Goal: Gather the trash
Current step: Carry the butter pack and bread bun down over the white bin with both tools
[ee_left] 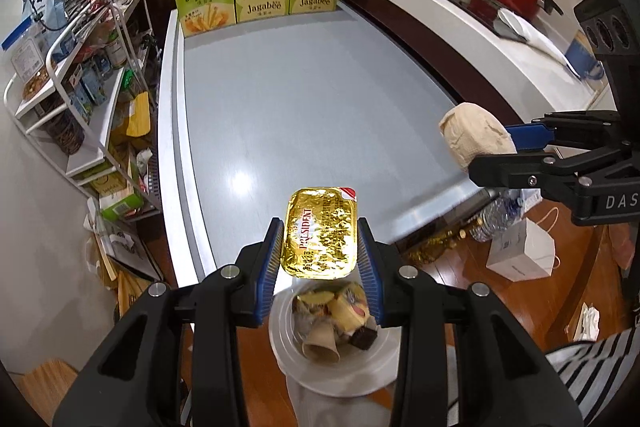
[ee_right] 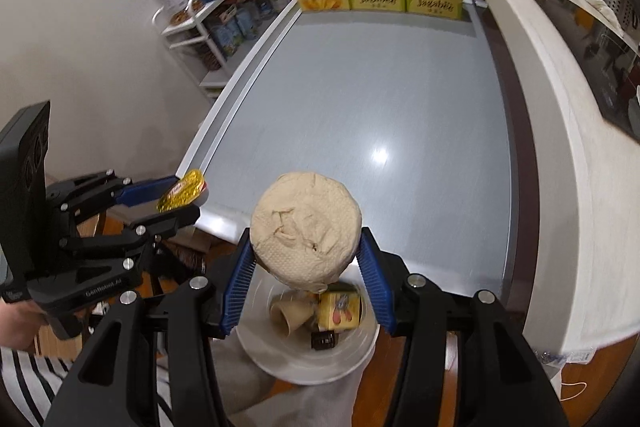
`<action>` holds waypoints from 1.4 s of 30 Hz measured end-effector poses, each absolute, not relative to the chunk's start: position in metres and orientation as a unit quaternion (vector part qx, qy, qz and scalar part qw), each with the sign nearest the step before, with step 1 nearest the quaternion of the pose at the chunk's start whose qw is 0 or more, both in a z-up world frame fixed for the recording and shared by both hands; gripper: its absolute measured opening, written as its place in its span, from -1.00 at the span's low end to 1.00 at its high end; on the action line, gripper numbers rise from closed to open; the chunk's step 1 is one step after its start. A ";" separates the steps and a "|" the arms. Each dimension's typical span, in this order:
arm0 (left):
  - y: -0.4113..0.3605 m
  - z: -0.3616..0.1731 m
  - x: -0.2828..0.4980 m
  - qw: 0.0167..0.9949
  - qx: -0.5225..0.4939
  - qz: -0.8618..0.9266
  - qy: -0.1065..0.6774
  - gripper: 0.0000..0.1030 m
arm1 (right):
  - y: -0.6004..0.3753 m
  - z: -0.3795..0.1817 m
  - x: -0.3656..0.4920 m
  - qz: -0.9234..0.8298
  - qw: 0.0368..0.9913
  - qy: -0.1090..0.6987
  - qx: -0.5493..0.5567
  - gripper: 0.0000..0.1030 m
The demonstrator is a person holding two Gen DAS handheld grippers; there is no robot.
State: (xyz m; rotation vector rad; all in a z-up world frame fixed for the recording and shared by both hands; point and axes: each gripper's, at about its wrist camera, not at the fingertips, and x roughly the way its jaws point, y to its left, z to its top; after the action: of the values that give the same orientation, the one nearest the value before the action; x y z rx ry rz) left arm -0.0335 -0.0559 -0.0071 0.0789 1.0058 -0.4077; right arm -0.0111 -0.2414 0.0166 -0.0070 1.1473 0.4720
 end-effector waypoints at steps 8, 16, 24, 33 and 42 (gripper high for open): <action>-0.057 -0.021 -0.067 0.838 0.044 -0.200 0.505 -0.26 | -0.240 -0.005 -0.047 0.235 0.785 0.573 -0.011 -0.04; -0.061 -0.039 -0.092 0.818 0.052 -0.210 0.532 -0.27 | -0.239 -0.038 -0.069 0.233 0.755 0.613 -0.011 -0.04; -0.066 -0.069 -0.102 0.793 0.063 -0.216 0.566 -0.27 | -0.232 -0.071 -0.083 0.233 0.730 0.642 -0.028 -0.04; -0.067 -0.110 -0.102 0.772 0.082 -0.206 0.596 -0.27 | -0.227 -0.112 -0.080 0.217 0.715 0.663 -0.045 -0.04; -0.070 -0.134 -0.095 0.769 0.089 -0.187 0.605 -0.26 | -0.220 -0.137 -0.074 0.190 0.718 0.669 -0.033 -0.04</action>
State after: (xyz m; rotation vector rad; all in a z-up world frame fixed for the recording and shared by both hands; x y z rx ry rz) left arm -0.0949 -0.0700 -0.1338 0.1927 1.3125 -0.4060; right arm -0.0738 -0.2201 -0.1374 -0.0723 1.4795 0.4210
